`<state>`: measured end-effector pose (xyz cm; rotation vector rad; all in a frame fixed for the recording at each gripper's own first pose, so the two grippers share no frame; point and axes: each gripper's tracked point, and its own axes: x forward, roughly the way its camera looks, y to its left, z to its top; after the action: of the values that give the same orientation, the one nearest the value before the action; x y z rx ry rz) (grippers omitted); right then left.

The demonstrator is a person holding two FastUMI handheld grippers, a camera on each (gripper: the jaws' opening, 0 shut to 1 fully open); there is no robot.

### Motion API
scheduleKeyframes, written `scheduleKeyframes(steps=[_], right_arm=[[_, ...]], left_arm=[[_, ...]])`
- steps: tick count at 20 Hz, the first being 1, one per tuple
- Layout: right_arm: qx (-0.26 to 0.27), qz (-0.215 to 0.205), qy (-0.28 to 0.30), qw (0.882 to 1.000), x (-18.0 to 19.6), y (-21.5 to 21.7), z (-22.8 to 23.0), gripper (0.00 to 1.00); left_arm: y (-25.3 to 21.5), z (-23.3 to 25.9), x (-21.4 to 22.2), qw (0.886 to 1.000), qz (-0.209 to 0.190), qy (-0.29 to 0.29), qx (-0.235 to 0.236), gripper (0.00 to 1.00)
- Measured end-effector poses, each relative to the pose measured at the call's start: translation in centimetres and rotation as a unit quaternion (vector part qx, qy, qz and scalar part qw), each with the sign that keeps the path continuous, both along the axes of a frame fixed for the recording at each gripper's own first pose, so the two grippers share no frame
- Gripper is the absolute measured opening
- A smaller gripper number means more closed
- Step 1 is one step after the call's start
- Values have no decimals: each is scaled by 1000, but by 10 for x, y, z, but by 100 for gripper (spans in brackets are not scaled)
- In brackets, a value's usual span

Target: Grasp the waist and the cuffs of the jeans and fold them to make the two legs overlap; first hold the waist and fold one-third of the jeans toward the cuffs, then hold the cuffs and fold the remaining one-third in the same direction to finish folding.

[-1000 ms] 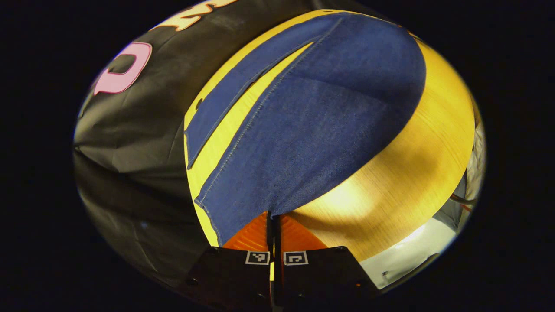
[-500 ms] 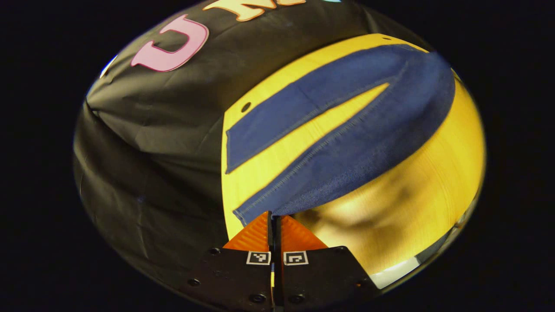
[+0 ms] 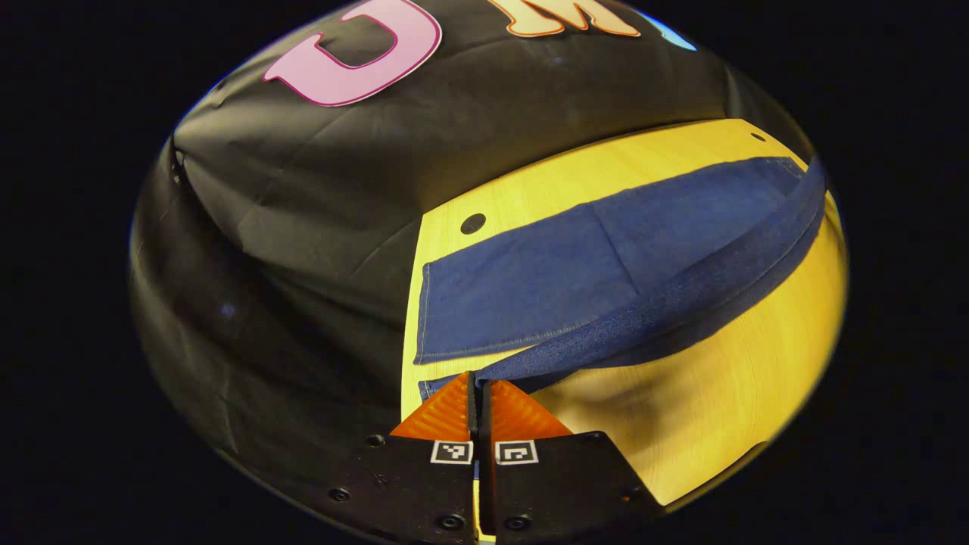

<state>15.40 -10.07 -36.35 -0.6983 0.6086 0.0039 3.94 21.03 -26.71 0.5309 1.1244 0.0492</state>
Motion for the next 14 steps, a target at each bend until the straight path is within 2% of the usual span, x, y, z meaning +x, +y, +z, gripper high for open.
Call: scheduleKeyframes(steps=[5,10,14], right_arm=[[6,-34,2,999,41,2,-34,4],[-5,-50,24,998,66,5,-76,3],[-9,-66,39,997,73,-2,-98,4]], left_arm=[[-22,15,15,1000,-11,9,-14,0],[-20,35,31,998,24,-4,-50,0],[-19,39,30,998,19,-7,-61,0]])
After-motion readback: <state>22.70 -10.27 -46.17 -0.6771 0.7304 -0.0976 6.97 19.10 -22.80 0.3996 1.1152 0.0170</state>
